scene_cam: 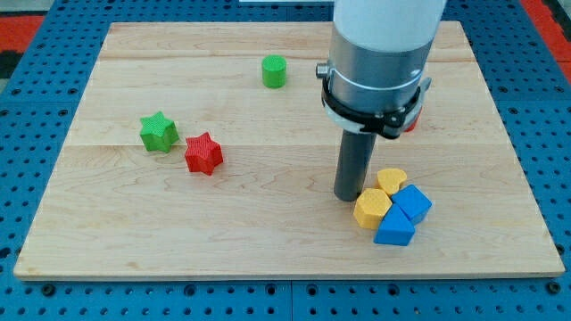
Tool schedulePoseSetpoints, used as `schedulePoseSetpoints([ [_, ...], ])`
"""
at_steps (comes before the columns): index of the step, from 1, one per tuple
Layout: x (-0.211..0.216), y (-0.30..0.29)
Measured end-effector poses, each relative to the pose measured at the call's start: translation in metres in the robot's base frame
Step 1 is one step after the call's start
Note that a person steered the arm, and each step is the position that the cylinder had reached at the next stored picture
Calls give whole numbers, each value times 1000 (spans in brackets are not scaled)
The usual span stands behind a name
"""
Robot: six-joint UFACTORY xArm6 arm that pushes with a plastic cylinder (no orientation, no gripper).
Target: Nudge the red star a bit left
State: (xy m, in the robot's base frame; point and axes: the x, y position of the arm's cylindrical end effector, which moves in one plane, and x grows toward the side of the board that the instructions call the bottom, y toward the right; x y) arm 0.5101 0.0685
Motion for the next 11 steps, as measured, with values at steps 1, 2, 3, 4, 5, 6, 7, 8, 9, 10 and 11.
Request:
schedulePoseSetpoints([
  [1, -9, -27],
  [2, -8, -69],
  [3, -8, -117],
  [4, -6, -129],
  [5, -18, -63],
  [6, -48, 13],
  [7, -62, 95],
  [8, -79, 144],
  [9, -119, 148],
  [10, -147, 122],
  [11, -146, 113],
])
